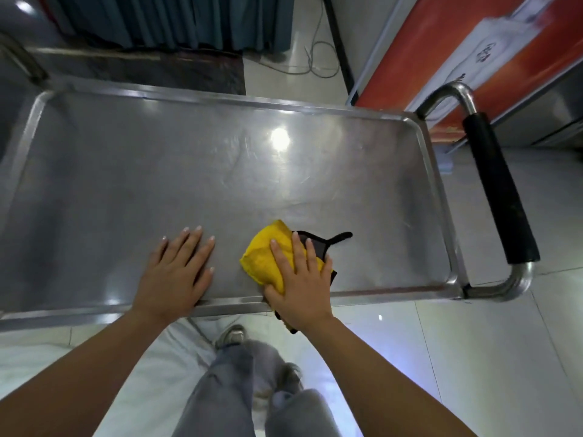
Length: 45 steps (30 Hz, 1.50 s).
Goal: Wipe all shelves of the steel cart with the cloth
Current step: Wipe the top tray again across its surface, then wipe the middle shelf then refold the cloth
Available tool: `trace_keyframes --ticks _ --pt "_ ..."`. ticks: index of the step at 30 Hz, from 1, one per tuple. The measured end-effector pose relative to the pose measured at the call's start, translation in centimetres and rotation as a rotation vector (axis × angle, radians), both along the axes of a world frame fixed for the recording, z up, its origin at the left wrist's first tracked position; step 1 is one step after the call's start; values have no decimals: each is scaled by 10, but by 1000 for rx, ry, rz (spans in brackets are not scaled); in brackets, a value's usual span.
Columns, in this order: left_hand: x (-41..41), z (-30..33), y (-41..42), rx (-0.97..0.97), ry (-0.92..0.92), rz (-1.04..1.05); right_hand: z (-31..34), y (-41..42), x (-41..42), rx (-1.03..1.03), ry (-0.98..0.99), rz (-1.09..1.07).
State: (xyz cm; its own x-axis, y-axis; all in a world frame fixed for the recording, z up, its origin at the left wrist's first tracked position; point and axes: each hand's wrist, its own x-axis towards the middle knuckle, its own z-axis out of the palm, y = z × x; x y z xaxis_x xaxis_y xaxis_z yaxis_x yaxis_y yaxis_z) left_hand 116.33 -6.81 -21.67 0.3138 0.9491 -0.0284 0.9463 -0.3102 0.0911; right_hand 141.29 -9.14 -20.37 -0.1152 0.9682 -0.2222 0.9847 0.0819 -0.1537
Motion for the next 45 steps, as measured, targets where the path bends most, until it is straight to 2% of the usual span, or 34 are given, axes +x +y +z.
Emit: trace_keyframes --ticks 3,9,12,15,20,31,38,45 --pt "11 5 -4 -70 26 55 7 -6 42 -6 -37 -69" --pt "56 16 -21 -180 3 297 19 -30 140 -81 -104 -217" --pt "74 17 -45 -255 9 316 28 -43 175 -87 -125 -174" --pt "94 19 -83 -330 101 237 36 -56 199 -77 -76 -91" --pt "118 31 -128 -351 -31 318 40 -83 218 -52 41 -26" --pt "103 42 -161 -347 27 353 55 -88 192 11 196 2" --pt "71 39 -191 -383 75 319 46 -126 145 -69 82 189" --pt "14 31 -220 -377 102 279 29 -160 84 -121 80 75"
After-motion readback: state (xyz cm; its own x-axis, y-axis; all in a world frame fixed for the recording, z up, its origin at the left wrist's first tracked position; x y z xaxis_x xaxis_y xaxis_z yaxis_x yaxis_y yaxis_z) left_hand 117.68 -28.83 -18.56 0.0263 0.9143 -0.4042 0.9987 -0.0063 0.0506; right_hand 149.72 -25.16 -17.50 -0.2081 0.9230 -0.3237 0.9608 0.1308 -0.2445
